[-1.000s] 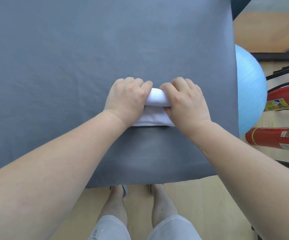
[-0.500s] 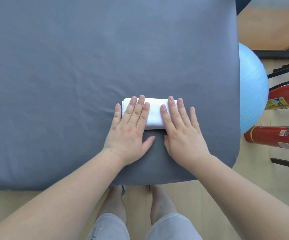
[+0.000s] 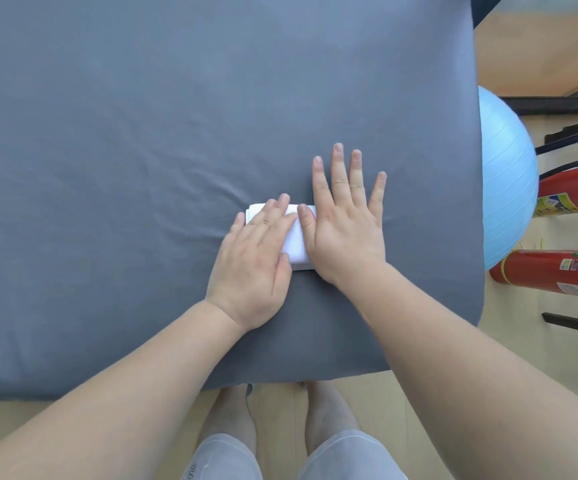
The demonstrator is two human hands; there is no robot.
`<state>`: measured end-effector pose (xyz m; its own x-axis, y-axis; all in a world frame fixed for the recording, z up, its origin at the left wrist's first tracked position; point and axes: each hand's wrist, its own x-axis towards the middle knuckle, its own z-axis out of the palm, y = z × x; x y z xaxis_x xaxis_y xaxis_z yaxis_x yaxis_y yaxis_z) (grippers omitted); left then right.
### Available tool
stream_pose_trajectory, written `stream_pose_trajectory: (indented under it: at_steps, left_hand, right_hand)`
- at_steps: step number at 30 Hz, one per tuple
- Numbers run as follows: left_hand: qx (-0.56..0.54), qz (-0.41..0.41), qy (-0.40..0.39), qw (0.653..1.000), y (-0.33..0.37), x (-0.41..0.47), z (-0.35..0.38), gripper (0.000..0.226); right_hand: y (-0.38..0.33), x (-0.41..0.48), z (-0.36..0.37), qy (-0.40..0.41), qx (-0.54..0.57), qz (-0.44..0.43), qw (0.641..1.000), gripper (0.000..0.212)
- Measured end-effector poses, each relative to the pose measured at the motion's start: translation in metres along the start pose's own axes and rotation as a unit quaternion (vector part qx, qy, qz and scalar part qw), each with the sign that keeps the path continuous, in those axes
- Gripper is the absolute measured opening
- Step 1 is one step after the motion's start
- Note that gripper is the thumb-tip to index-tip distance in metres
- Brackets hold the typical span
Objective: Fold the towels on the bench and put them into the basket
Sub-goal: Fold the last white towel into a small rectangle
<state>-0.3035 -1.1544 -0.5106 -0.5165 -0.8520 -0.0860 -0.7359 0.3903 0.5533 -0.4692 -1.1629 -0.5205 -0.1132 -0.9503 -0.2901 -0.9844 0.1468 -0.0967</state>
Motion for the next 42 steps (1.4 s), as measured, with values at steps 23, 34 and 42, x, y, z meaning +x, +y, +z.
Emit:
stream_pose_trajectory:
  at_steps: [23,34,42]
  left_hand:
    - [0.100,-0.055,-0.013,0.993,-0.019,0.062,0.037,0.079]
    - [0.062,-0.057,-0.222,0.971,0.008,0.021,-0.031,0.068]
    - [-0.112,-0.289,-0.236,0.921,0.076,-0.004,-0.128,0.042]
  right_hand:
    - [0.017,0.013,0.031,0.028,0.080,-0.052,0.995,0.067]
    - [0.042,-0.037,-0.027,-0.075,0.084,-0.152,0.982,0.051]
    - [0.025,-0.063,-0.135,-0.254,0.171,-0.102,0.946,0.042]
